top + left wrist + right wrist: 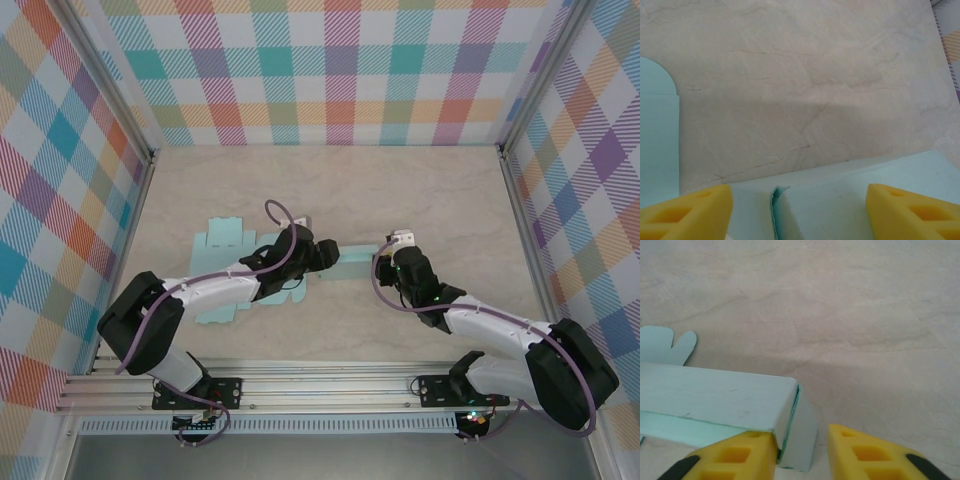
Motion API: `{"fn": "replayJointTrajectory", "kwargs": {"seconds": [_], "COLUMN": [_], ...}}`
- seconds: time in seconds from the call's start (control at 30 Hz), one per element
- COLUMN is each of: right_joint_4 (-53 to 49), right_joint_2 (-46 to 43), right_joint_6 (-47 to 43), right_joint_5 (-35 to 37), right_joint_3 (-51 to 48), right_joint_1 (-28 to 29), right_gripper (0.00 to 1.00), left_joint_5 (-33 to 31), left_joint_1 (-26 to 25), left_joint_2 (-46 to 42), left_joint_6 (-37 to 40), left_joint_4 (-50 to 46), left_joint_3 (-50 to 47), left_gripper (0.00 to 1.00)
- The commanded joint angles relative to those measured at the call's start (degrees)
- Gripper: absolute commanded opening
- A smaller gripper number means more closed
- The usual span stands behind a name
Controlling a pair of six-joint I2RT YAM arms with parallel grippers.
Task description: Fold the paper box
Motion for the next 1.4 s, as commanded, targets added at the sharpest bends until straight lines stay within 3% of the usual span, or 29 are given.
{"fn": "replayJointTrajectory", "kwargs": {"seconds": [0.0, 0.27, 0.4, 0.53, 0.73, 1.13, 1.37], "right_joint_4": [-7.1, -17.0, -23.5, -29.3, -30.8, -29.2, -22.3], "right_joint_2": [-0.1, -7.7, -9.7, -7.0, 1.3, 11.7, 9.0], "right_joint_6": [2.6, 8.3, 14.1, 19.9, 22.6, 22.6, 23.3], "right_joint_5": [-3.6, -10.7, -10.2, -8.4, -7.9, -7.2, -13.8], "right_joint_3": [1.5, 5.8, 9.2, 13.6, 18.7, 20.9, 13.2], "right_joint_1": [0.9, 1.0, 1.0, 0.8, 0.8, -0.3, -4.4], "right_gripper": [0.45, 0.68, 0.78, 0.89, 0.94, 0.94, 0.69], "left_joint_5": [-0.7, -1.9, -3.9, -5.6, -7.2, -8.5, -9.6], "left_joint_1": [-0.1, -0.6, -1.5, -2.2, -3.2, -3.6, -3.6], "left_joint_2": [1.7, 3.6, 3.9, 4.9, 7.0, 6.7, 6.3], "left_joint_6": [-0.8, -1.6, -1.5, -1.3, -2.1, -2.9, -3.4], "left_joint_4": [2.2, 9.4, 12.1, 14.2, 16.8, 14.7, 13.2], "left_joint_3": [-3.7, -8.2, -10.5, -12.2, -13.3, -12.8, -12.8], "left_gripper": [0.66, 0.52, 0.42, 0.33, 0.23, 0.16, 0.09]}}
